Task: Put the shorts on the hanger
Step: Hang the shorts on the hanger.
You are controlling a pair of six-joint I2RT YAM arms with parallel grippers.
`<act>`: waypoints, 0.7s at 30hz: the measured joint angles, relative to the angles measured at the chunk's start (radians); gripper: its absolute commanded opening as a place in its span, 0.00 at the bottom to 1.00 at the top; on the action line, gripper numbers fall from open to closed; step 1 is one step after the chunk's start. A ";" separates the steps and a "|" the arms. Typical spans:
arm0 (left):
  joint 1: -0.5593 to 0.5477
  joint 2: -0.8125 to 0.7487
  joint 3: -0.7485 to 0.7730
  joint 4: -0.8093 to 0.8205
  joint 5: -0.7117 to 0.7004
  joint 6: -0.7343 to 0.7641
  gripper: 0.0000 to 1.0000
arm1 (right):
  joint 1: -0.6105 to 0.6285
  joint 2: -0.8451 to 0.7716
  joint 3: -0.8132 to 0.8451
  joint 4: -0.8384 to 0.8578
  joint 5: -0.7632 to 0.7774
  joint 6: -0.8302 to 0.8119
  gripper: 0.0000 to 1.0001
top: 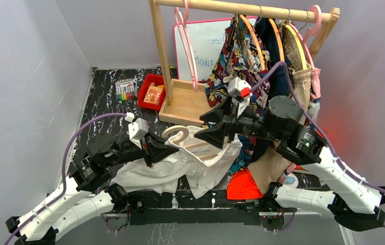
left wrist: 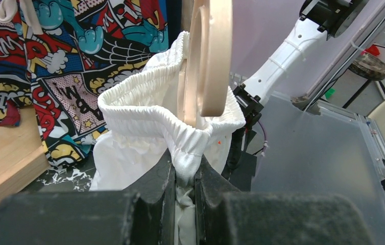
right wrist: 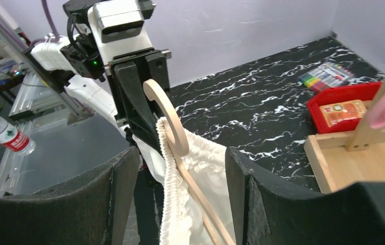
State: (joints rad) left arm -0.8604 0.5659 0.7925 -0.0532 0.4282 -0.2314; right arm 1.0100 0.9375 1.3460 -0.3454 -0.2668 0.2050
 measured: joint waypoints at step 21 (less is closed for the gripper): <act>0.000 0.029 0.020 -0.005 0.043 -0.026 0.00 | 0.000 0.151 -0.003 0.094 -0.195 0.002 0.00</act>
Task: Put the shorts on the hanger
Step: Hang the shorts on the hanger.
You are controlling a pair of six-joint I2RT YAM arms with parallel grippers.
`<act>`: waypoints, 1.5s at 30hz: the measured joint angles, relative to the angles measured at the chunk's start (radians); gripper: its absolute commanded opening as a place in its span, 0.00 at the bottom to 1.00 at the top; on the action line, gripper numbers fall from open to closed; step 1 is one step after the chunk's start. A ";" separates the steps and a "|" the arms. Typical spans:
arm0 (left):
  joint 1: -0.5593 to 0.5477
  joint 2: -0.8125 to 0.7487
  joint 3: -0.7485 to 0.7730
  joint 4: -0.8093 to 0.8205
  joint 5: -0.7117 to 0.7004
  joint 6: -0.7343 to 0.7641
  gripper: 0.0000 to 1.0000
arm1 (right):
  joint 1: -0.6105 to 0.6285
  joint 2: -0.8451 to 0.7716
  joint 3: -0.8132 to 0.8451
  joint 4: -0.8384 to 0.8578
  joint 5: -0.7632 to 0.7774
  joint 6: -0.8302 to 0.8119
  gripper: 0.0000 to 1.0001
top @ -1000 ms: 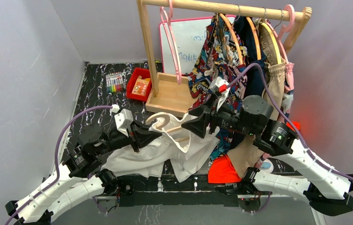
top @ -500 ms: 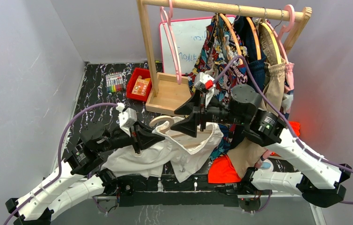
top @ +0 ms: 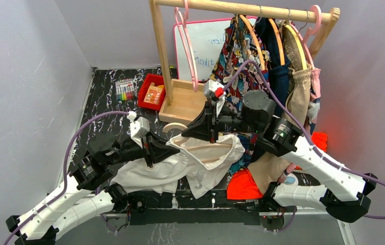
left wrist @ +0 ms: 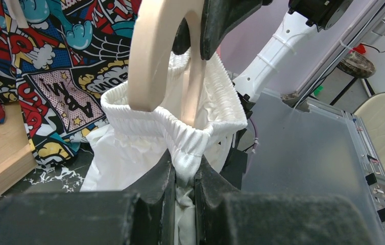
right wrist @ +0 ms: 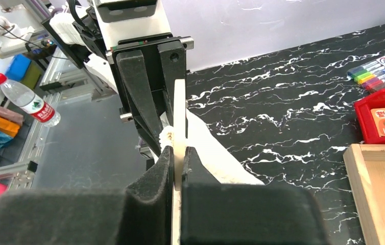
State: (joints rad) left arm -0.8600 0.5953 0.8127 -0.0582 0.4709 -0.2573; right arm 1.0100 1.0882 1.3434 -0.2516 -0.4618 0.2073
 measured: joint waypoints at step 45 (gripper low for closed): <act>0.000 -0.193 0.061 -0.148 -0.402 0.121 0.00 | 0.006 -0.267 -0.145 -0.008 0.252 -0.050 0.00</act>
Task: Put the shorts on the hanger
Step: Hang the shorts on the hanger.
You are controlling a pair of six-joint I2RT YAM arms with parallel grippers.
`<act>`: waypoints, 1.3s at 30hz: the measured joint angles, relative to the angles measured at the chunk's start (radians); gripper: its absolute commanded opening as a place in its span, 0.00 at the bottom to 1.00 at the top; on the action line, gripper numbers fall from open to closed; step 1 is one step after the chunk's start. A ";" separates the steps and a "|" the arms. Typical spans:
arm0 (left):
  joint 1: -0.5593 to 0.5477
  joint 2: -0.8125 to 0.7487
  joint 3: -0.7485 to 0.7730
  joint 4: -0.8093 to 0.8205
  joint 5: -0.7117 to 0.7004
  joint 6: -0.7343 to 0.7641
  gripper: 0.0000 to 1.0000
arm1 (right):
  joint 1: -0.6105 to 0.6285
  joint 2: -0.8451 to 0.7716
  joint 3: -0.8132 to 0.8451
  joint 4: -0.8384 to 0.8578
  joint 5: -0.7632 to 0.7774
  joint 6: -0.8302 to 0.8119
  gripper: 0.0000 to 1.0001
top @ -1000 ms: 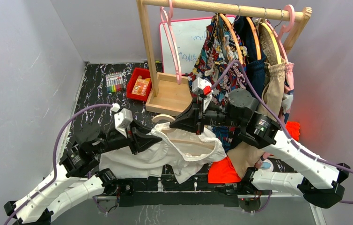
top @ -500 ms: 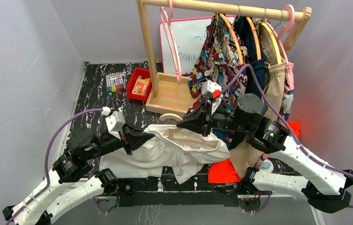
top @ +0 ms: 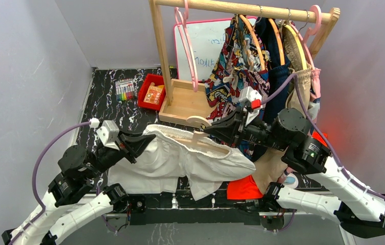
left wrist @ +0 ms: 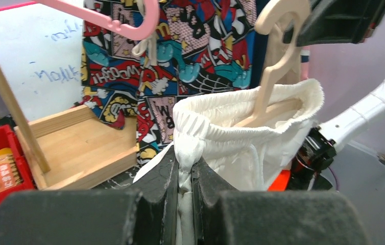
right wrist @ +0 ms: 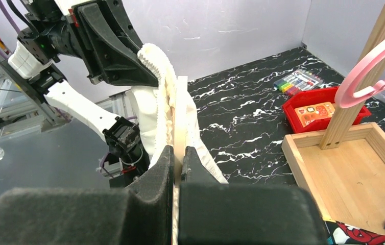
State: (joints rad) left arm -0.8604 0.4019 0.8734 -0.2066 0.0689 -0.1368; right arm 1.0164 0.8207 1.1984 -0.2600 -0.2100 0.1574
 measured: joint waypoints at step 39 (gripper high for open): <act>0.000 0.066 0.102 -0.071 0.027 0.077 0.84 | -0.002 -0.002 0.032 -0.074 -0.023 -0.011 0.00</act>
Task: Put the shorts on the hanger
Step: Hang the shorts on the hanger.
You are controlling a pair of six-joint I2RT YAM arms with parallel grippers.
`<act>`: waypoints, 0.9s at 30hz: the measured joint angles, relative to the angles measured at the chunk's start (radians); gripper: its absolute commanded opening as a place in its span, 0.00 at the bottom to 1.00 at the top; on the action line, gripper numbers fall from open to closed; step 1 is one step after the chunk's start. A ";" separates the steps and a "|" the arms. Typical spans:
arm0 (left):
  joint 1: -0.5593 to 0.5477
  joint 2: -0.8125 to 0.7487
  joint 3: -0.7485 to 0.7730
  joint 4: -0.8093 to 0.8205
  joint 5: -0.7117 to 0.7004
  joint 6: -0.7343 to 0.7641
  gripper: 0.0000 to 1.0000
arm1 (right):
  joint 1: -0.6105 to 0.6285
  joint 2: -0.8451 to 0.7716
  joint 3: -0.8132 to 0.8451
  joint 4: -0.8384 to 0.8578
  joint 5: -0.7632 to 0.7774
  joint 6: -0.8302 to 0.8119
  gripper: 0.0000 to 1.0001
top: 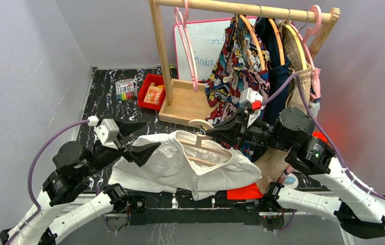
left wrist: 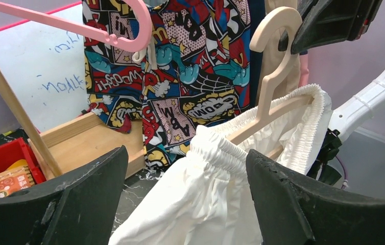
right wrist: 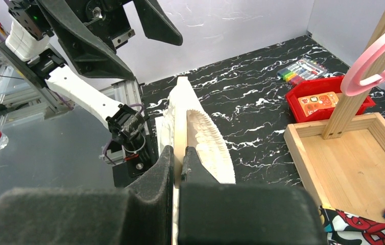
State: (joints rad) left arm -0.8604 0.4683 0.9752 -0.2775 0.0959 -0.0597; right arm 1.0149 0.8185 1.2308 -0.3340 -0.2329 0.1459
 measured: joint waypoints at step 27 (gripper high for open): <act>0.000 -0.024 -0.065 -0.164 0.096 -0.028 0.73 | 0.000 -0.063 0.003 -0.038 0.154 -0.019 0.00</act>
State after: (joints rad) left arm -0.8604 0.4446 0.9104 -0.4419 0.1917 -0.0875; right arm 1.0149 0.7559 1.2343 -0.3717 -0.0784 0.1268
